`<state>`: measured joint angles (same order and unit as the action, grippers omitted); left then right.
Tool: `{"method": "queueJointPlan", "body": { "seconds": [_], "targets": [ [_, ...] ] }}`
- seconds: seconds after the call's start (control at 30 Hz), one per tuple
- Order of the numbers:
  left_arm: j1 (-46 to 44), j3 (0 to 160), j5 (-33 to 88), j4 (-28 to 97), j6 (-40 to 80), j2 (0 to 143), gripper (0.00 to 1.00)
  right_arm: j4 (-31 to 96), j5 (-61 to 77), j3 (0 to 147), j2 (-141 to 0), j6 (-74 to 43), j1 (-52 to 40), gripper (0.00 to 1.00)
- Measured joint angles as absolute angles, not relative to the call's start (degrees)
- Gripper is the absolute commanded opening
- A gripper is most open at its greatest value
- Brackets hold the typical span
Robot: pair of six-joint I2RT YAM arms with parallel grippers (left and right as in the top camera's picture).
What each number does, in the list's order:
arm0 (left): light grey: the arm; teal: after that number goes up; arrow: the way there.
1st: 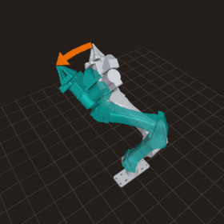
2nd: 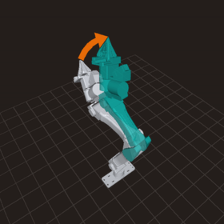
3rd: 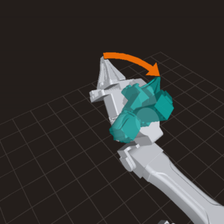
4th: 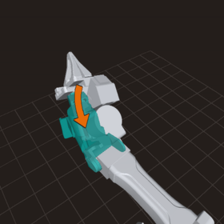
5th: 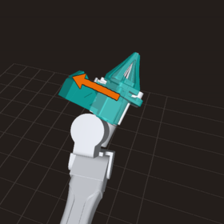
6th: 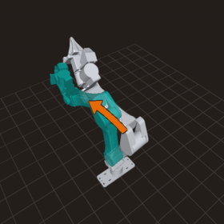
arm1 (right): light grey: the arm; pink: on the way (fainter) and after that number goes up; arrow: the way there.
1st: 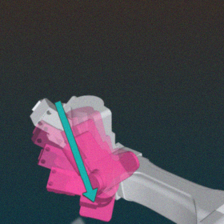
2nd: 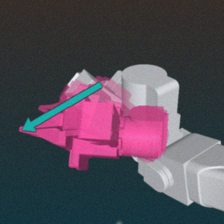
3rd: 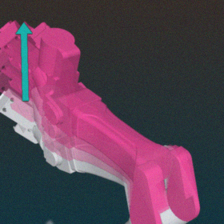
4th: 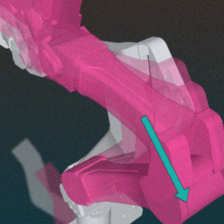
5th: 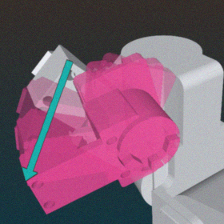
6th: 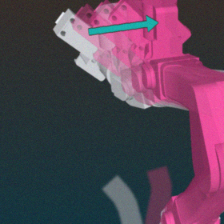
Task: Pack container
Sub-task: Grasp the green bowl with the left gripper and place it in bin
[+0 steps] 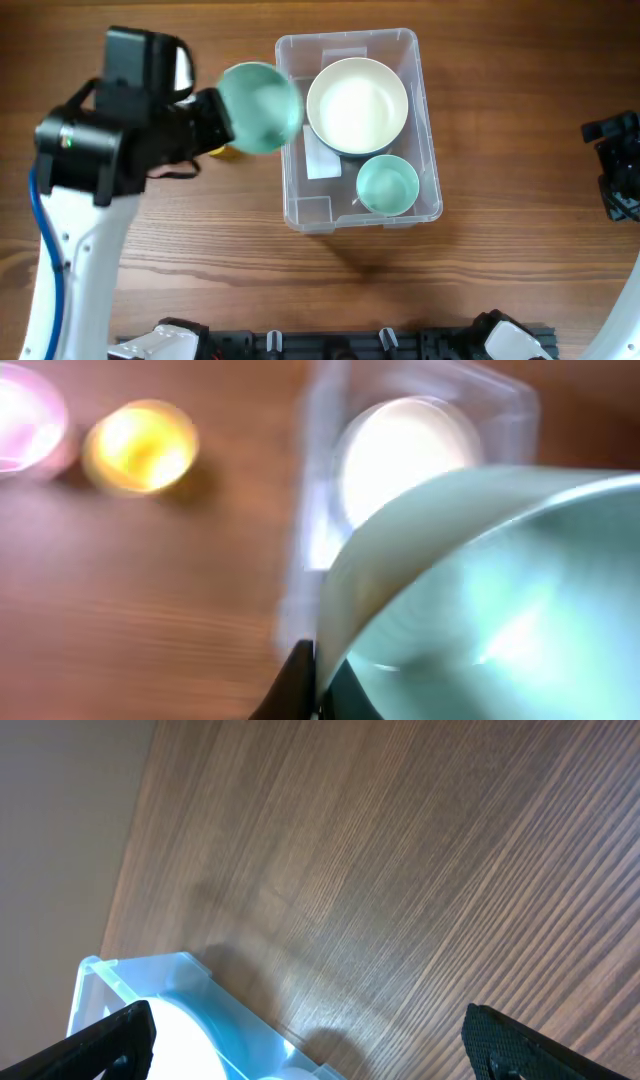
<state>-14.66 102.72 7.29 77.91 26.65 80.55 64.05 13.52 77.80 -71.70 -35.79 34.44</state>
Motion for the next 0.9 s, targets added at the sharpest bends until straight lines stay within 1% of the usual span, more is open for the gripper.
{"method": "queueJointPlan", "body": {
  "seconds": [0.1,0.2,0.3,0.37,0.4,0.43,0.47,0.5,0.53,0.57,0.67,0.7,0.73,0.83,0.9],
  "targets": [
    [-25.45,103.53,7.79,72.47,26.68,83.4,0.04,64.07,13.52,77.8,-71.7,-35.79,34.46,1.0],
    [-33.89,103.55,8.01,70.15,26.68,94.45,0.04,64.05,13.52,77.8,-71.7,-35.79,34.44,1.0],
    [-38.33,103.33,7.99,69.95,26.68,104.81,0.04,64.07,13.52,77.8,-71.7,-35.79,34.44,1.0],
    [-40.16,103.02,7.99,70.13,26.87,111.04,0.07,64.05,13.52,77.8,-71.7,-35.79,34.44,1.0],
    [-40.58,103.02,7.99,70.08,26.89,112.79,0.15,64.05,13.52,77.8,-71.7,-35.79,34.44,1.0],
    [-41.04,103.02,7.94,70.28,26.94,114.61,0.29,64.05,13.52,77.8,-71.7,-35.79,34.44,1.0],
    [-41.45,103.02,7.97,70.35,27.09,115.59,0.47,64.05,13.52,77.8,-71.7,-35.79,34.44,1.0],
    [-41.85,103.02,7.97,70.46,27.18,116.22,0.7,64.05,13.52,77.8,-71.7,-35.79,34.44,1.0],
    [-42.35,103.02,7.99,70.43,27.14,116.68,0.76,64.05,13.52,77.8,-71.7,-35.79,34.44,1.0],
    [-42.85,103.02,7.99,70.17,27.31,116.9,0.81,64.05,13.52,77.8,-71.7,-35.79,34.44,1.0],
    [-42.98,103.02,7.99,70.17,27.51,116.57,0.82,64.05,13.52,77.8,-71.7,-35.79,34.44,1.0],
    [-42.3,103.02,8.01,70.96,27.51,116.03,0.85,64.05,13.52,77.8,-71.7,-35.79,34.44,1.0],
    [-41.01,103.02,7.99,71.9,27.51,114.65,1.0,64.05,13.52,77.8,-71.7,-35.79,34.44,1.0],
    [-33.52,103.02,7.7,76.07,27.42,105.38,1.0,64.03,13.52,77.8,-71.7,-35.79,34.44,1.0],
    [-25.12,103.13,6.02,78.83,27.27,97.17,1.0,64.05,13.52,77.8,-71.7,-35.79,34.44,1.0]
  ]
}}
